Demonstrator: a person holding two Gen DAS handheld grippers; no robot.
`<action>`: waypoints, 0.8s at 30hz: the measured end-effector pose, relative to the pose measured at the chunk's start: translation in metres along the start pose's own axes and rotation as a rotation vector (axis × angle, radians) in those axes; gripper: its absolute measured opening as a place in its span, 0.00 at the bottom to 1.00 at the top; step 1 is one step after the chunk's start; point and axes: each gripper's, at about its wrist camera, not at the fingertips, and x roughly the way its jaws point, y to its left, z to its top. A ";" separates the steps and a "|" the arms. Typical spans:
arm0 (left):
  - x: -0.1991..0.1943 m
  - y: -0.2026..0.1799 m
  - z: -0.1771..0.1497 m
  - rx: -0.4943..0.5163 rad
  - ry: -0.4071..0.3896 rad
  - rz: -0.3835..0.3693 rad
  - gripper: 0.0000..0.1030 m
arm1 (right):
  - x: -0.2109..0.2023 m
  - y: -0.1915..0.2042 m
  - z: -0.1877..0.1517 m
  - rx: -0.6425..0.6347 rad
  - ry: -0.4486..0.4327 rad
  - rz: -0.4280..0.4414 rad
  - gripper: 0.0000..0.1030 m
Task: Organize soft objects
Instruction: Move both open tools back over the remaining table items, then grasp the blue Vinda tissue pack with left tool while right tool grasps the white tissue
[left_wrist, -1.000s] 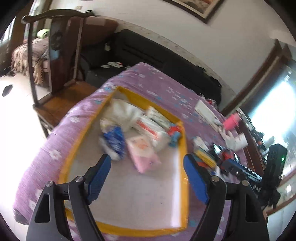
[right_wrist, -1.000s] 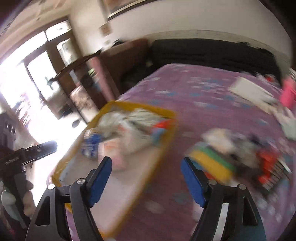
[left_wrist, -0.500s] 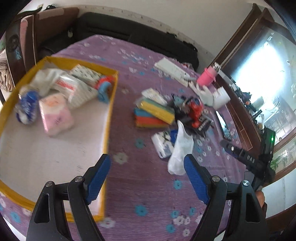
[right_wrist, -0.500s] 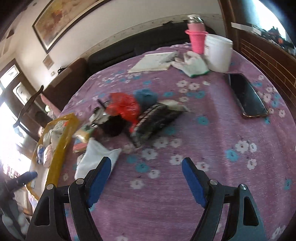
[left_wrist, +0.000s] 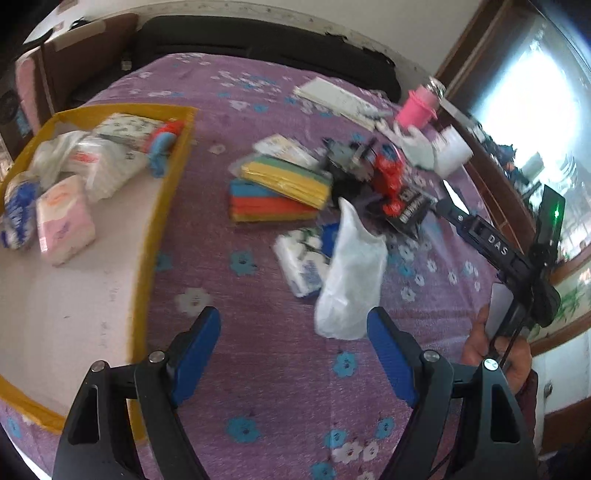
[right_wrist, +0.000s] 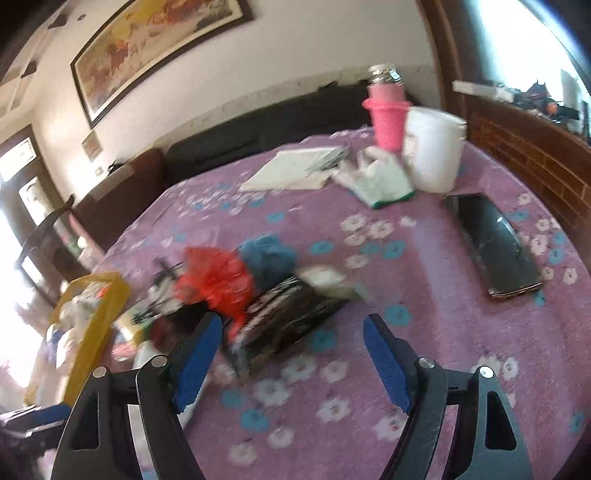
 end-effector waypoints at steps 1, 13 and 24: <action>0.003 -0.004 0.000 0.009 0.003 -0.006 0.78 | 0.002 -0.007 -0.001 0.025 0.019 0.001 0.80; 0.044 -0.085 -0.008 0.209 0.112 -0.298 0.78 | 0.002 -0.025 0.001 0.116 0.050 0.088 0.80; 0.032 -0.012 0.058 -0.033 -0.006 -0.049 0.78 | -0.001 -0.027 0.001 0.153 0.060 0.137 0.82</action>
